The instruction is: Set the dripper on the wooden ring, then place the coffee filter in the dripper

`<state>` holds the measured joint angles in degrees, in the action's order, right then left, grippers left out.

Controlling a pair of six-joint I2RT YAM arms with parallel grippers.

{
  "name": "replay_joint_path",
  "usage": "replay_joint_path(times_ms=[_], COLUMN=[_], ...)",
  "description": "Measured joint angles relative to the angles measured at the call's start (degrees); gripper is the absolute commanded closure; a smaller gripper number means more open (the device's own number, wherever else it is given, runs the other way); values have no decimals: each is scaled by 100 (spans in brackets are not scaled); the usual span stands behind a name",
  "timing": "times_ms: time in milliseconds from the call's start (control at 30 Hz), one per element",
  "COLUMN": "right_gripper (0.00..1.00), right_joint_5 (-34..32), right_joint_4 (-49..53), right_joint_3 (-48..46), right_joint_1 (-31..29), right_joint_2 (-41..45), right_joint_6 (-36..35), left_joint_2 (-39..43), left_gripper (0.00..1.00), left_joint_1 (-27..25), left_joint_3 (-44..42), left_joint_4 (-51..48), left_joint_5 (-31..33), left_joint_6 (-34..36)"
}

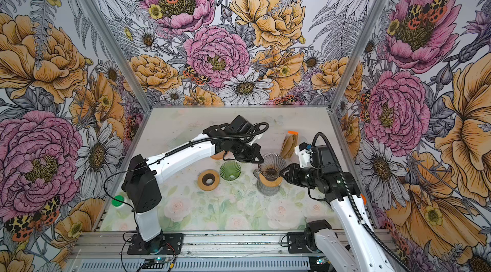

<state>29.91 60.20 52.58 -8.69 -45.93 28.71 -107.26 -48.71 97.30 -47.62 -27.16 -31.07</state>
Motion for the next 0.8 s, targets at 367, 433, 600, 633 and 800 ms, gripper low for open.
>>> replay_joint_path(times_ms=[367, 433, 600, 633, 800], right_gripper=[75, 77, 82, 83, 86], right_joint_5=[-463, -476, -476, -474, -442], right_joint_4=[-9, -24, -166, -199, -374], right_joint_3=[0, 0, -61, -92, -243], right_joint_1=[0, 0, 0, 2, 0], right_joint_2=[-225, -280, -382, -402, -470], right_joint_6=[44, 46, 46, 48, 46], left_joint_2=[-26, -28, -96, -120, -184], left_gripper=[98, 98, 97, 97, 97], left_joint_1=[2, 0, 0, 0, 0], left_joint_3=[0, 0, 0, 0, 0], left_joint_4=[-103, -133, -190, -199, -195], left_joint_5=[-42, -39, -39, -37, -37], left_joint_6=[4, 11, 22, 24, 35])
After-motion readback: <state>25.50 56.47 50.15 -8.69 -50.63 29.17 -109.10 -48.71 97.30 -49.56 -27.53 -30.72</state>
